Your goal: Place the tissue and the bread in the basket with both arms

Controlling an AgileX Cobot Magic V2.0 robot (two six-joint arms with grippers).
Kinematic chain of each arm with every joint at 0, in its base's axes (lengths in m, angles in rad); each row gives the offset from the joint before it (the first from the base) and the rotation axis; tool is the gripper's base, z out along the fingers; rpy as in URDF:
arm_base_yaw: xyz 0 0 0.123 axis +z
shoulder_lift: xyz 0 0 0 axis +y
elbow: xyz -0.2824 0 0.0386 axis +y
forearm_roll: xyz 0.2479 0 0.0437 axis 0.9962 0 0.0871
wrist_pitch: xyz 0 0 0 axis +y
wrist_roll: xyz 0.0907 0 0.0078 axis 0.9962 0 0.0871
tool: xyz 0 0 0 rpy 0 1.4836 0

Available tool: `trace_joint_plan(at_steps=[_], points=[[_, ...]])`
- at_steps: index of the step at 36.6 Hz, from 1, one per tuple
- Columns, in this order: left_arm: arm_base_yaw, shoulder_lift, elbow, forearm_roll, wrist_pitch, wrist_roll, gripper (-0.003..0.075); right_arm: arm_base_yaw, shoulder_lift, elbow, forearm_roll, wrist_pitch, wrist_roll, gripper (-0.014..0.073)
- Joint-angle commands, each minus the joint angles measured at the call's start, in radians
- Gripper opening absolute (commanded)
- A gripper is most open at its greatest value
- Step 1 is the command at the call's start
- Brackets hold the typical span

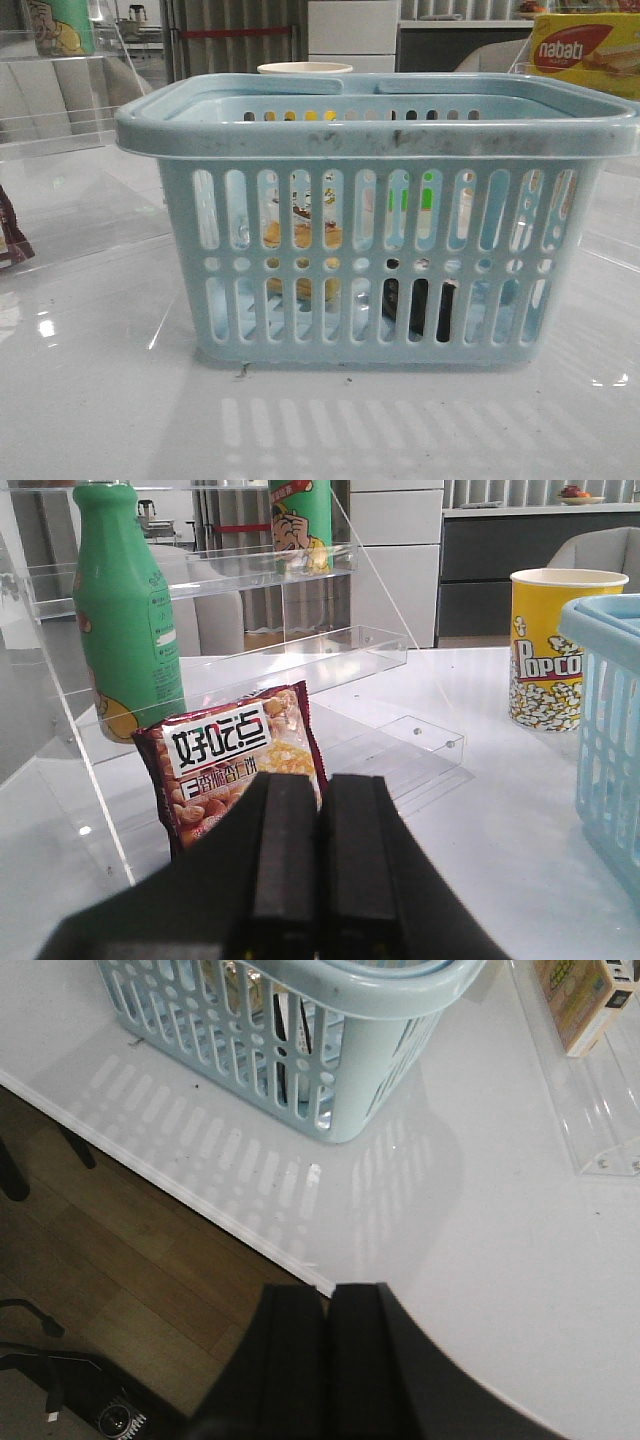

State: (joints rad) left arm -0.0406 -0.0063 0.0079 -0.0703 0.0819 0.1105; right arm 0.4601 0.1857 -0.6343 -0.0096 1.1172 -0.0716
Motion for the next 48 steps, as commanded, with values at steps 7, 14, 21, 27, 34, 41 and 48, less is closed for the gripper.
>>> trace_joint_plan(at_steps=[7, 14, 21, 27, 34, 41, 48], points=[[0.0, -0.016, -0.002, -0.004, -0.095, -0.004, 0.0091, -0.099, -0.003, -0.011, -0.005, -0.13, -0.006, 0.0054], [0.0, -0.016, -0.002, -0.004, -0.095, -0.004, 0.0091, -0.217, -0.078, 0.094, -0.004, -0.417, -0.006, 0.0054], [0.0, -0.016, -0.002, -0.004, -0.095, -0.004, 0.0091, -0.314, -0.177, 0.25, -0.004, -0.646, -0.006, 0.0054], [0.0, -0.016, -0.002, -0.004, -0.095, -0.004, 0.0091, -0.357, -0.215, 0.369, -0.004, -0.806, -0.006, 0.0054], [0.0, -0.016, -0.002, -0.004, -0.095, -0.004, 0.0091, -0.379, -0.215, 0.48, -0.003, -0.901, -0.006, 0.0054], [0.0, -0.016, -0.002, -0.004, -0.095, -0.004, 0.0091, -0.389, -0.215, 0.553, -0.003, -1.013, -0.006, 0.0054], [0.0, -0.016, -0.002, -0.004, -0.095, -0.004, 0.0091, -0.389, -0.215, 0.625, 0.038, -1.144, -0.006, 0.0054]])
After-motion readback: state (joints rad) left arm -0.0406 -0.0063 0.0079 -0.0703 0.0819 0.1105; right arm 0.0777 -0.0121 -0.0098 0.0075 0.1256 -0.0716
